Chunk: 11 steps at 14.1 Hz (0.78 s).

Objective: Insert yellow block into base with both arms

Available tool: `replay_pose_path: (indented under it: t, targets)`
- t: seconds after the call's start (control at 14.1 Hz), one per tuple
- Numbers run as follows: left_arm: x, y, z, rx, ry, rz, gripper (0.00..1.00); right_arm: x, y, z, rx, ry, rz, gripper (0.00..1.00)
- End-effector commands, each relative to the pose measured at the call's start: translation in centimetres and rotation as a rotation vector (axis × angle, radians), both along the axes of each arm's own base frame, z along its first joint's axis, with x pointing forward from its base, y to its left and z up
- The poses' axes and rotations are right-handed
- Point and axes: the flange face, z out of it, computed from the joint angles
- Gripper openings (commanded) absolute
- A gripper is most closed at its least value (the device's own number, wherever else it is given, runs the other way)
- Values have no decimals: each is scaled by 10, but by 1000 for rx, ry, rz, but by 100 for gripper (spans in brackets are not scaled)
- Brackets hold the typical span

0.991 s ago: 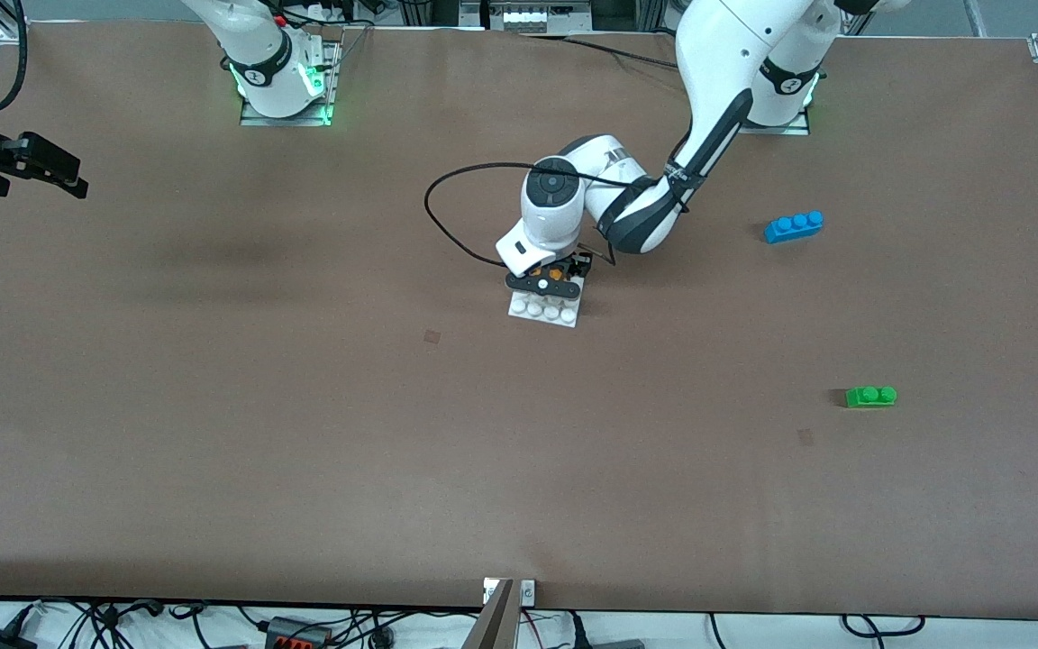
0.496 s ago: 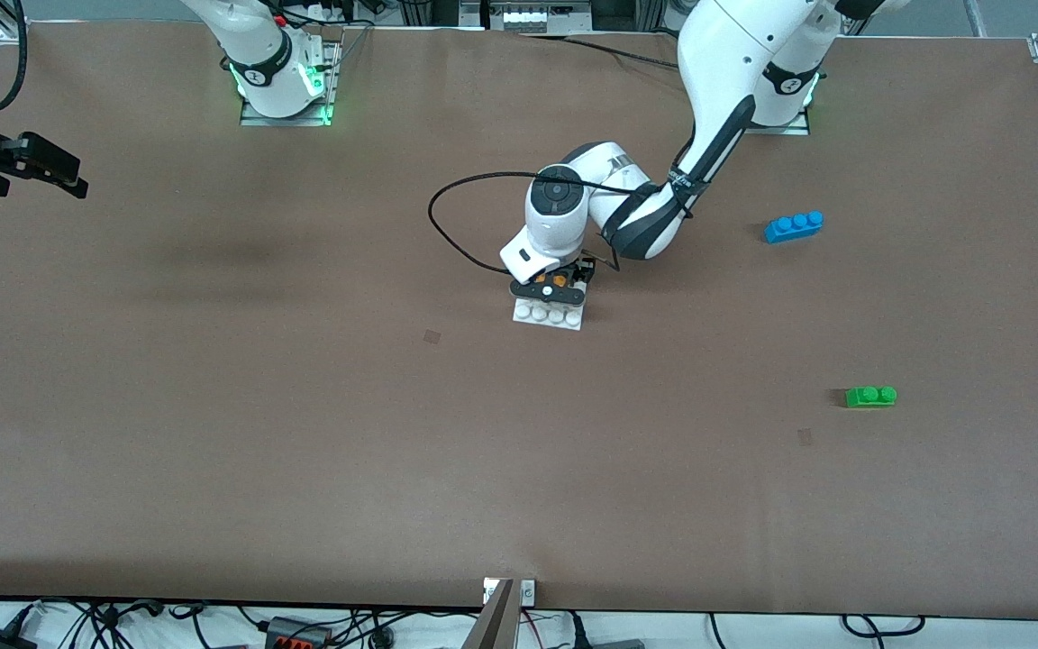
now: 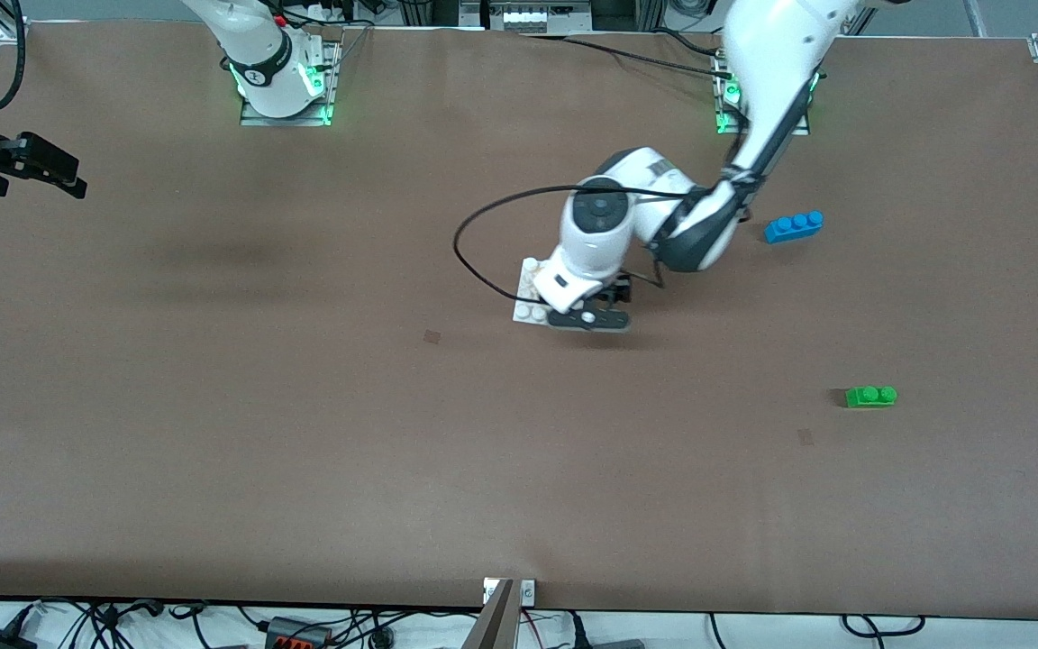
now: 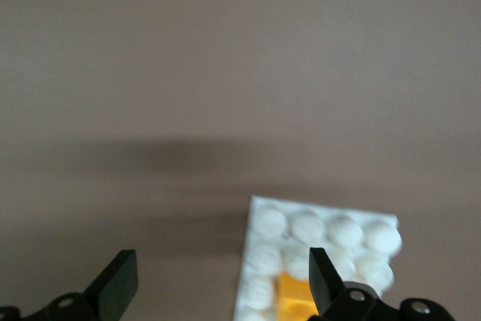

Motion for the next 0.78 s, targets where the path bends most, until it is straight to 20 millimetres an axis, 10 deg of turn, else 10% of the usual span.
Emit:
replay_pose_path:
  t: [0.0, 0.21, 0.71]
  targets:
    - [32, 82, 60, 11, -27, 78, 100, 1, 0, 5, 9, 1, -4, 100]
    - [53, 186, 126, 50, -34, 84, 100, 1, 0, 5, 9, 0, -4, 100]
    - [16, 320, 244, 50, 17, 126, 100, 2, 4, 7, 0, -9, 4, 100]
